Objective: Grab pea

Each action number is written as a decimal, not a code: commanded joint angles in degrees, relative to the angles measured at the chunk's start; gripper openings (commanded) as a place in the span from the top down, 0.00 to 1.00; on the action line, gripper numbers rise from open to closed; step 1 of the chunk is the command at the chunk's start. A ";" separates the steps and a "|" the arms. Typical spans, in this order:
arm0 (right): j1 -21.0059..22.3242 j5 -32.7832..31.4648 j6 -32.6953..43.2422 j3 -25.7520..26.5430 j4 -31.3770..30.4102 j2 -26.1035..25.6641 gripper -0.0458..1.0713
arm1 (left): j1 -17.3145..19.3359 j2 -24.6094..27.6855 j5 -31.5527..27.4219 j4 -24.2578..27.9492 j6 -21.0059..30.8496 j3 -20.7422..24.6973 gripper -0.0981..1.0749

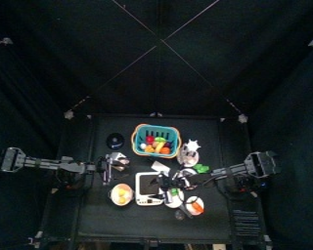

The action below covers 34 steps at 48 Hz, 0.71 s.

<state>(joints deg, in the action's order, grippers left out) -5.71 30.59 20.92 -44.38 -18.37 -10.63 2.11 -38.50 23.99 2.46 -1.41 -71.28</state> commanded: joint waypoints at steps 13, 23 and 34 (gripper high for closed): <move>-6.59 -19.60 0.62 -7.38 13.71 -1.32 0.18 | 0.09 0.09 0.18 -0.09 0.09 1.32 0.22; -8.17 -30.59 0.53 -6.77 16.79 1.85 0.18 | 0.09 0.09 0.18 -0.09 0.09 1.32 0.22; -6.94 -33.13 0.53 -3.25 12.04 6.24 0.18 | 0.09 0.09 0.18 0.00 0.09 1.32 0.22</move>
<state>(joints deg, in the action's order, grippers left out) -13.27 -2.11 21.45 -49.22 -5.89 -3.52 2.02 -38.50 23.99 2.46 -1.41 -71.28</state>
